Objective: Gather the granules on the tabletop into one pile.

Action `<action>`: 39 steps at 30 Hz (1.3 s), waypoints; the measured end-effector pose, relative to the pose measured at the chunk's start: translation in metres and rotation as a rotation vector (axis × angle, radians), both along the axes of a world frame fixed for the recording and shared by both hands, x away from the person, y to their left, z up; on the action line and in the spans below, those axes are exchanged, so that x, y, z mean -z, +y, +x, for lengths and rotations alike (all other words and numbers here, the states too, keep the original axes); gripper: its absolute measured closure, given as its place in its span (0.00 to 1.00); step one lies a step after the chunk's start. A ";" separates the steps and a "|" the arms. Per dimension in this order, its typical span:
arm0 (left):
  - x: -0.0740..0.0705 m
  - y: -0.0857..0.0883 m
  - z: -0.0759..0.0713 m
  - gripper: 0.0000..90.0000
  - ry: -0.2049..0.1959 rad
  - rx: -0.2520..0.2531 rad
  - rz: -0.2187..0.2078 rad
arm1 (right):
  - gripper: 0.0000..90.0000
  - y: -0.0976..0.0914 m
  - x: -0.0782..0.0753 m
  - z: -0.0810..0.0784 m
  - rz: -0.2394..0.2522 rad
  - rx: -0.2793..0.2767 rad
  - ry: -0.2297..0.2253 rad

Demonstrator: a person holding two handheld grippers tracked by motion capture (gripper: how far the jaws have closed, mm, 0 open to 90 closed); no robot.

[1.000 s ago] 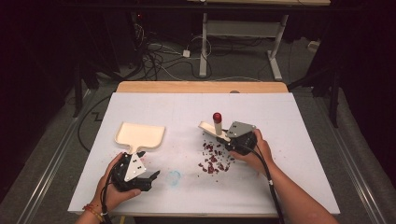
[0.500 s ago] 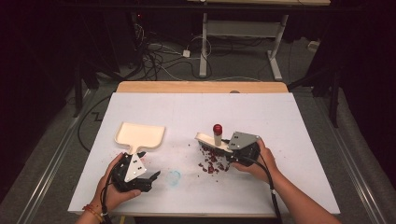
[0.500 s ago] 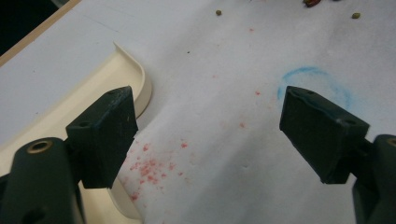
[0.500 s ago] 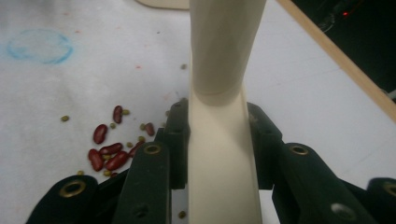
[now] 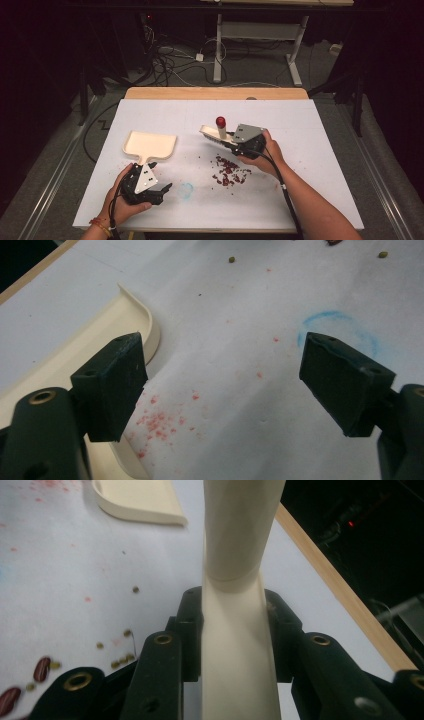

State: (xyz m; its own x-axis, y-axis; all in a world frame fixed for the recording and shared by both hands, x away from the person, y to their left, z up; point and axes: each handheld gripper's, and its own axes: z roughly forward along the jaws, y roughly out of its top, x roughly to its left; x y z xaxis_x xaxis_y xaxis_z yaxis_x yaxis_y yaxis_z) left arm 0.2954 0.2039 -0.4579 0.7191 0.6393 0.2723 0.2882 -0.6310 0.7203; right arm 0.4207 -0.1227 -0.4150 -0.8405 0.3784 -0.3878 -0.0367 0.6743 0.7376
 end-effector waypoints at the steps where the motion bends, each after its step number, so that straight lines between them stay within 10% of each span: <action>1: 0.000 0.000 0.000 0.20 -0.001 0.001 -0.001 | 0.75 0.005 0.000 0.002 -0.009 -0.023 -0.004; 9: 0.000 0.004 -0.002 0.20 0.006 0.003 -0.001 | 0.75 0.038 0.015 0.014 -0.047 -0.146 0.007; 23: 0.002 0.003 -0.003 0.20 0.023 -0.001 0.010 | 0.74 0.015 0.024 -0.001 -0.053 -0.358 0.103; 39: 0.003 0.000 -0.003 0.20 0.032 0.012 0.027 | 0.75 -0.029 0.009 -0.018 -0.052 -0.371 0.094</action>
State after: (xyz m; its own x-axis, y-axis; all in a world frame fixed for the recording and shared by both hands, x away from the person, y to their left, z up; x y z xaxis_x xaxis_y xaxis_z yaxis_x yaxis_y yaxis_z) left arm 0.2921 0.2041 -0.4604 0.7352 0.6234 0.2663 0.3029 -0.6536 0.6936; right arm 0.4026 -0.1514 -0.4238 -0.9494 0.0239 -0.3132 -0.2191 0.6641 0.7148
